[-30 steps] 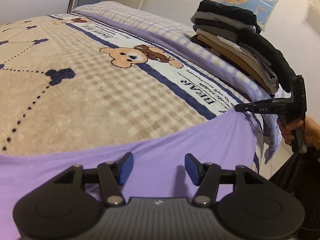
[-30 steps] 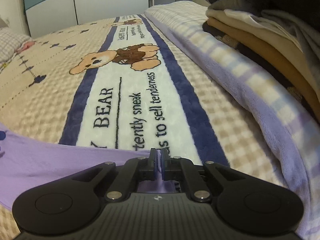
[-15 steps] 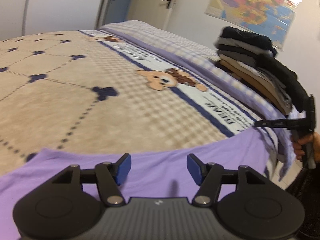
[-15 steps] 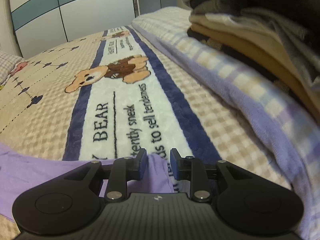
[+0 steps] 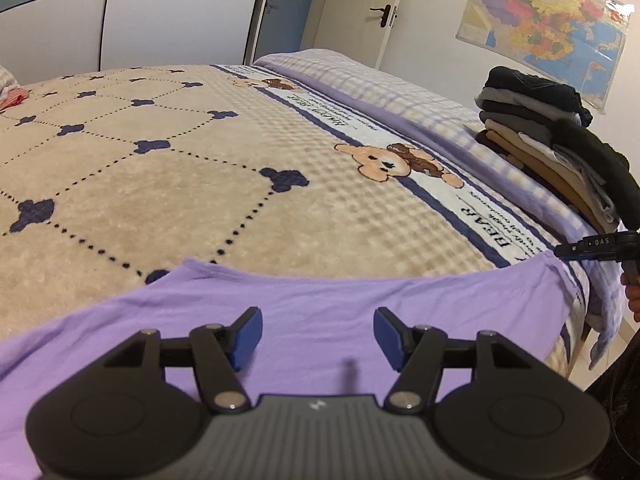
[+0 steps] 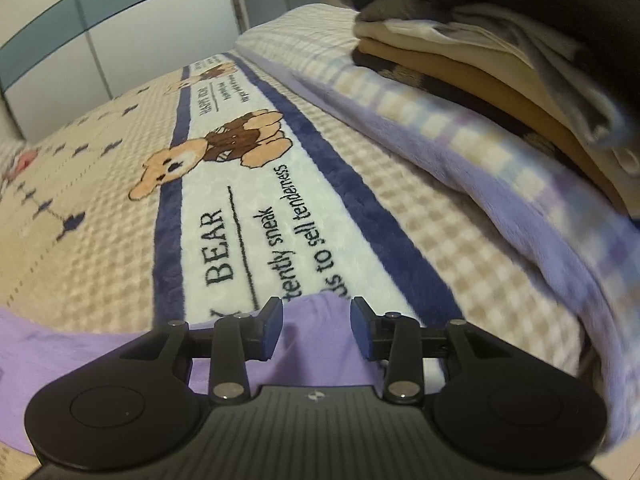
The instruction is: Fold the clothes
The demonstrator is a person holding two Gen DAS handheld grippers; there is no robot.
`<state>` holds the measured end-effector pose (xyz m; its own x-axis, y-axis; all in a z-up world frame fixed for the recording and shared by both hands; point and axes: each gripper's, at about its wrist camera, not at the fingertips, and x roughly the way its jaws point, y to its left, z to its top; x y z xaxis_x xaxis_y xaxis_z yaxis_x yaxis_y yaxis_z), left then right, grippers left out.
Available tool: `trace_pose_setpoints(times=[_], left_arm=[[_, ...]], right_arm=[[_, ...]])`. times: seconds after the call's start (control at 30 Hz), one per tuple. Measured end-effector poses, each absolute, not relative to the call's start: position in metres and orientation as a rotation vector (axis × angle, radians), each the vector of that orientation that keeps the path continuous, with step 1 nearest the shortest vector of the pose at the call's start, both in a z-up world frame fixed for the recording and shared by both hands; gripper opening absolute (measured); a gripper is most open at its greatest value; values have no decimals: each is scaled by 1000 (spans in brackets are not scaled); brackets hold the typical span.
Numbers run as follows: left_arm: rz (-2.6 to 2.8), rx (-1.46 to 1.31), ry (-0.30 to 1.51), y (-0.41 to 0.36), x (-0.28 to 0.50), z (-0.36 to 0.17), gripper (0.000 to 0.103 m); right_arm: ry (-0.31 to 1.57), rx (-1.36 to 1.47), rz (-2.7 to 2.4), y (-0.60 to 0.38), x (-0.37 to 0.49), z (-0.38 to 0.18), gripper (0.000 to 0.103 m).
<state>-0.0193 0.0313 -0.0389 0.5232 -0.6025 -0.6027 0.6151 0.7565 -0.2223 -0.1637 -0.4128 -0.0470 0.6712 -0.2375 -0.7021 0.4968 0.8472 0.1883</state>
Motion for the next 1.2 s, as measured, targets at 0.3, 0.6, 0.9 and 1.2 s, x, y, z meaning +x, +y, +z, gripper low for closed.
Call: trace_pose_setpoints(times=[0.3, 0.6, 0.9, 1.2], left_arm=[[-686, 10, 739, 32, -39, -30, 88], [-637, 38, 774, 36, -52, -31, 102], [-585, 44, 797, 39, -50, -36, 103], [-577, 31, 818, 34, -44, -37, 103]], right_arm=[[680, 505, -453, -387, -194, -50, 46], [623, 424, -417, -361, -205, -50, 58], [623, 491, -429, -370, -211, -64, 60], [635, 545, -474, -383, -216, -75, 60]])
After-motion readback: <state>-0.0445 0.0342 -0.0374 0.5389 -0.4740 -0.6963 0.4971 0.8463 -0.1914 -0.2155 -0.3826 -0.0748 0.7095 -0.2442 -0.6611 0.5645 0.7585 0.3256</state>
